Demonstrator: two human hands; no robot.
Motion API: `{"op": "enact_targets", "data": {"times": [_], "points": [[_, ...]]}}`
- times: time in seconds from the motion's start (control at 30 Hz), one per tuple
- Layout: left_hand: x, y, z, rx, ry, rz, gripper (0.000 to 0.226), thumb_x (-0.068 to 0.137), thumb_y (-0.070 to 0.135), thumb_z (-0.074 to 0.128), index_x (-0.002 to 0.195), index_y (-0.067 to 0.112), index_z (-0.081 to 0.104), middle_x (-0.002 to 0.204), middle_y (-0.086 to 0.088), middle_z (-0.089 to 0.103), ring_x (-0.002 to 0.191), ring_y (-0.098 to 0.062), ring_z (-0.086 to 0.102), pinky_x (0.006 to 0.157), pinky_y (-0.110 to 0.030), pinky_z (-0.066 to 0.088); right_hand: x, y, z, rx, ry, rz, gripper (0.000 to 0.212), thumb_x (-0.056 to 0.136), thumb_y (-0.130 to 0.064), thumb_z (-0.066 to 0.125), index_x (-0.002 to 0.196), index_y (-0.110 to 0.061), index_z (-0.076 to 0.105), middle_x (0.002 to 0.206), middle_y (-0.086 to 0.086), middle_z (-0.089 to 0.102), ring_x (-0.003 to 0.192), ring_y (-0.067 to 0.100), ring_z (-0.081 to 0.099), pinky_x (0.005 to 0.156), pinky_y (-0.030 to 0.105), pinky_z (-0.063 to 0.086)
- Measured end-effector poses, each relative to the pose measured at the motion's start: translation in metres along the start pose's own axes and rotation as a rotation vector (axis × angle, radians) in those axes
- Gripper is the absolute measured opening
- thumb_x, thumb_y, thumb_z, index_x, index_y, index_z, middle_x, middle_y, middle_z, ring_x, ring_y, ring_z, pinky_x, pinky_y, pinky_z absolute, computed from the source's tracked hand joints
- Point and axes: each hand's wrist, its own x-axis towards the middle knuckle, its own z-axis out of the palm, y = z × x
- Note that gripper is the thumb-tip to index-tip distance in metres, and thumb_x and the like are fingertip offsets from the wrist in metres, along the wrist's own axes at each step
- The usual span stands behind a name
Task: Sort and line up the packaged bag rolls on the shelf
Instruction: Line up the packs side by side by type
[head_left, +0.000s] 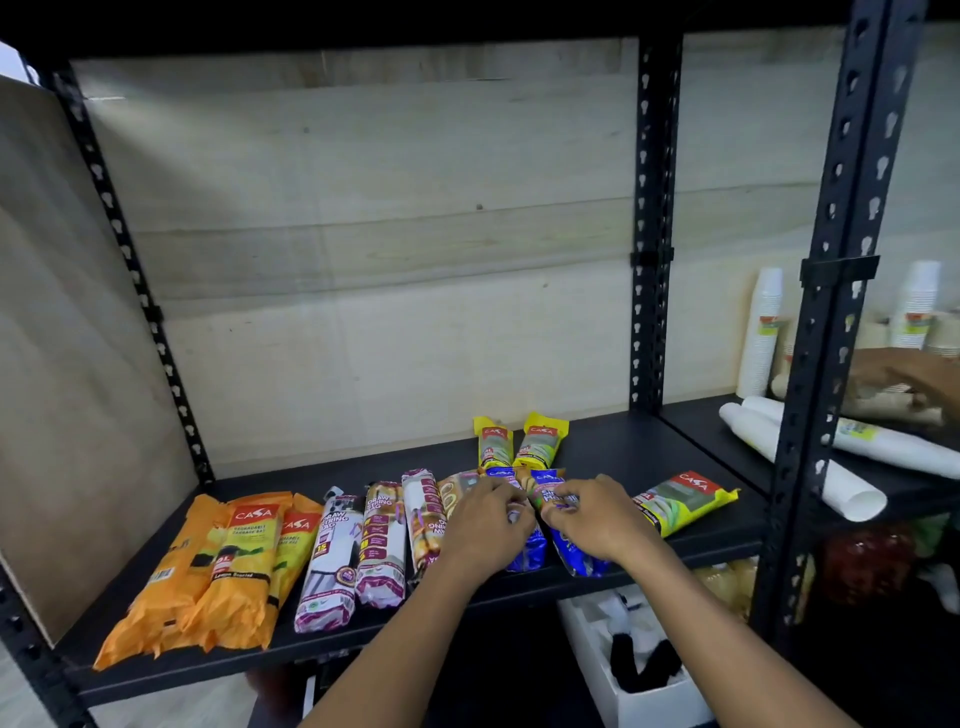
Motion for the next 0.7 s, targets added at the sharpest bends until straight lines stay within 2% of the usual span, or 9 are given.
{"op": "enact_targets", "data": {"times": [0.07,0.23,0.43,0.6,0.7], "points": [[0.0,-0.002,0.002,0.005,0.007,0.013,0.036,0.093,0.042,0.053,0.118,0.021,0.067,0.125,0.003,0.057,0.112,-0.016,0.054,0.091,-0.036,0.049,0.003,0.0,0.005,0.0,0.007,-0.005,0.048,0.086,-0.054,0.061,0.128,-0.03,0.063,0.124,0.009,0.048,0.117,0.027,0.055,0.093,0.036,0.049],[-0.001,-0.005,0.006,0.027,0.033,0.029,0.039,0.095,0.045,0.049,0.121,0.021,0.066,0.129,0.003,0.055,0.115,-0.015,0.052,0.093,-0.037,0.049,0.014,-0.001,0.011,-0.013,-0.013,0.011,0.059,0.089,-0.059,0.057,0.139,-0.027,0.056,0.129,0.01,0.045,0.123,0.029,0.05,0.098,0.041,0.047],[-0.002,-0.006,0.008,0.037,0.058,0.049,0.039,0.097,0.045,0.046,0.122,0.021,0.066,0.129,0.004,0.055,0.117,-0.015,0.051,0.094,-0.036,0.048,0.022,-0.002,0.019,-0.032,0.003,0.003,0.059,0.091,-0.058,0.054,0.141,-0.026,0.053,0.126,0.011,0.045,0.121,0.031,0.05,0.099,0.041,0.047],[0.004,-0.007,0.001,0.027,0.009,0.033,0.035,0.096,0.043,0.048,0.117,0.024,0.069,0.121,0.005,0.057,0.109,-0.015,0.055,0.087,-0.034,0.049,0.026,0.0,0.015,-0.038,0.01,-0.006,0.058,0.092,-0.068,0.042,0.129,-0.028,0.063,0.125,0.017,0.055,0.124,0.03,0.049,0.096,0.039,0.046],[0.02,-0.008,-0.011,0.034,0.017,0.008,0.033,0.096,0.043,0.049,0.111,0.025,0.071,0.115,-0.001,0.061,0.107,-0.02,0.057,0.088,-0.039,0.051,0.034,-0.002,0.007,-0.057,0.046,-0.028,0.056,0.092,-0.066,0.044,0.127,-0.027,0.065,0.123,0.015,0.054,0.123,0.031,0.049,0.098,0.042,0.046]]}}
